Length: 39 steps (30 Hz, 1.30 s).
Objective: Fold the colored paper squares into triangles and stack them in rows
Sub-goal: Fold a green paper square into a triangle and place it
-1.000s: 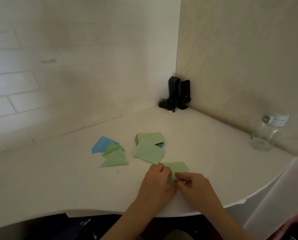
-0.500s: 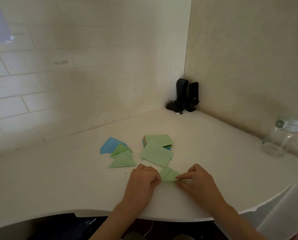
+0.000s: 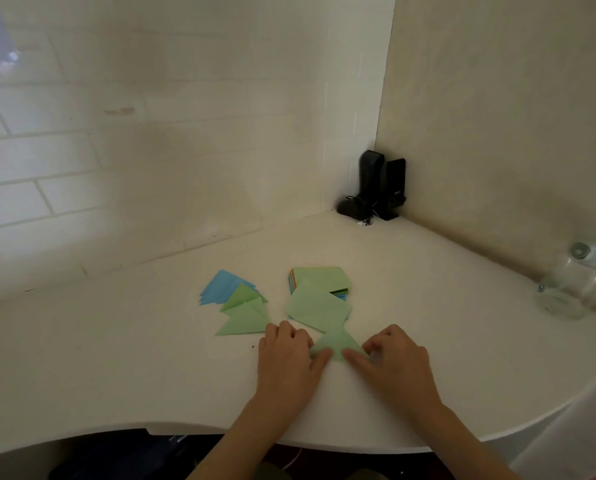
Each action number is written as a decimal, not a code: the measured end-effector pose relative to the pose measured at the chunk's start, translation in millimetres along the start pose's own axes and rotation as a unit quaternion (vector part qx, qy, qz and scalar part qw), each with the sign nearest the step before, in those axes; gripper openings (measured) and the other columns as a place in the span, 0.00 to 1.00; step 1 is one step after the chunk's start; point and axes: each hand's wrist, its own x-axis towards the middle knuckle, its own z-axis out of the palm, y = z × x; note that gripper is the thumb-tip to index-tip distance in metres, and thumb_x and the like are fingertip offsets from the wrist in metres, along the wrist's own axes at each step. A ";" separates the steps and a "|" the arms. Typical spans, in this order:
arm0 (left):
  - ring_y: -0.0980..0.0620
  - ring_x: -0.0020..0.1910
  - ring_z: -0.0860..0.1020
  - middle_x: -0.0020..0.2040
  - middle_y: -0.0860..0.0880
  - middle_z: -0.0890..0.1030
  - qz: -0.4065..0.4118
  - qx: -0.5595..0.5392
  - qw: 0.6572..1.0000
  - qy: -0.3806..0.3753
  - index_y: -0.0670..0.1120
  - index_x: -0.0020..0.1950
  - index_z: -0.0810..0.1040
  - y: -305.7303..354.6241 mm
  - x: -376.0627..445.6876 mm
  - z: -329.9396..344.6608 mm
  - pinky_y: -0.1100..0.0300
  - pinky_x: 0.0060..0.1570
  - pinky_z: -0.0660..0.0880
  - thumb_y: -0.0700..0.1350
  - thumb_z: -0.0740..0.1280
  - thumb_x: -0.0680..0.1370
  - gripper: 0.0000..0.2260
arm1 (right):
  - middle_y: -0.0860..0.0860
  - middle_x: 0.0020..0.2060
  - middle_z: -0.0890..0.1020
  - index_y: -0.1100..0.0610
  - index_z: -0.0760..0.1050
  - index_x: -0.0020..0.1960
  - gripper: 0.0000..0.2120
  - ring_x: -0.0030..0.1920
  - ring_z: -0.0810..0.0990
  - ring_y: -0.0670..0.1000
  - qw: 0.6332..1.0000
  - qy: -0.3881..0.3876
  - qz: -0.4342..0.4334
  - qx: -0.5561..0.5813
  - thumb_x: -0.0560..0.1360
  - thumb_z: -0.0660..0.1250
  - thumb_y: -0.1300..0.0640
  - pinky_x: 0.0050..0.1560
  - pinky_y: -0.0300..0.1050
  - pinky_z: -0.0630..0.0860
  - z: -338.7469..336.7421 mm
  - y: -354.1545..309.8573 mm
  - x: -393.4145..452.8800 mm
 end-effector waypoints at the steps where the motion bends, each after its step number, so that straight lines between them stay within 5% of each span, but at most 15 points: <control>1: 0.48 0.38 0.71 0.35 0.50 0.73 -0.005 0.016 1.000 -0.001 0.49 0.32 0.74 2.0 1.3 0.3 0.55 0.34 0.69 0.66 0.56 0.69 0.21 | 0.42 0.39 0.71 0.45 0.75 0.38 0.15 0.42 0.72 0.44 1.000 0.005 0.005 -0.011 0.67 0.66 0.34 0.45 0.44 0.62 0.8 -1.5 -0.2; 6: 0.49 0.50 0.68 0.46 0.51 0.72 -0.057 0.022 0.996 -0.062 0.51 0.42 0.74 3.5 6.6 -0.2 0.56 0.47 0.67 0.68 0.57 0.71 0.21 | 0.42 0.41 0.72 0.44 0.72 0.38 0.15 0.44 0.74 0.44 0.999 -0.025 0.026 -0.014 0.66 0.67 0.34 0.46 0.43 0.63 -2.6 -4.1 5.0; 12: 0.52 0.46 0.69 0.43 0.54 0.74 -0.060 -0.126 0.988 -0.067 0.51 0.42 0.72 -9.4 11.6 -6.7 0.57 0.47 0.69 0.57 0.69 0.71 0.12 | 0.44 0.40 0.77 0.46 0.73 0.38 0.13 0.42 0.76 0.44 0.993 -0.078 0.041 0.084 0.62 0.75 0.44 0.48 0.46 0.74 -12.4 3.5 14.3; 19: 0.53 0.40 0.73 0.37 0.54 0.74 -0.073 -0.232 0.965 -0.095 0.52 0.38 0.75 -19.2 13.2 -12.5 0.59 0.43 0.72 0.44 0.73 0.69 0.07 | 0.43 0.35 0.77 0.50 0.76 0.39 0.09 0.33 0.71 0.41 0.985 -0.094 0.004 0.147 0.65 0.76 0.57 0.37 0.27 0.68 -22.8 14.0 11.1; 24: 0.49 0.49 0.72 0.44 0.51 0.74 -0.051 -0.161 0.983 -0.067 0.46 0.49 0.79 -7.0 7.8 -12.4 0.56 0.48 0.71 0.41 0.66 0.75 0.04 | 0.42 0.35 0.76 0.50 0.75 0.38 0.08 0.34 0.71 0.42 0.987 -0.077 -0.009 0.141 0.67 0.75 0.58 0.38 0.26 0.68 -21.0 13.4 6.8; 31: 0.47 0.55 0.67 0.58 0.46 0.69 -0.062 -0.057 0.993 -0.088 0.46 0.62 0.69 33.2 6.7 -14.2 0.57 0.53 0.68 0.53 0.66 0.76 0.18 | 0.43 0.37 0.76 0.44 0.73 0.35 0.11 0.37 0.73 0.42 0.990 -0.072 -0.008 0.123 0.67 0.74 0.55 0.42 0.36 0.71 -17.9 11.0 3.7; 35: 0.48 0.53 0.72 0.54 0.47 0.71 -0.089 -0.170 0.974 -0.123 0.47 0.59 0.70 31.5 11.9 -13.7 0.59 0.51 0.69 0.45 0.69 0.74 0.16 | 0.43 0.37 0.76 0.44 0.73 0.35 0.10 0.36 0.73 0.42 0.990 -0.078 -0.009 0.117 0.67 0.73 0.55 0.41 0.37 0.70 -18.9 11.3 3.3; 39: 0.55 0.40 0.74 0.39 0.52 0.74 -0.069 -0.276 0.954 -0.093 0.48 0.53 0.75 18.9 5.3 -21.9 0.63 0.42 0.70 0.39 0.67 0.74 0.09 | 0.44 0.37 0.80 0.51 0.77 0.38 0.04 0.34 0.76 0.43 0.987 -0.020 -0.011 0.162 0.70 0.72 0.54 0.37 0.35 0.69 -21.5 13.6 6.7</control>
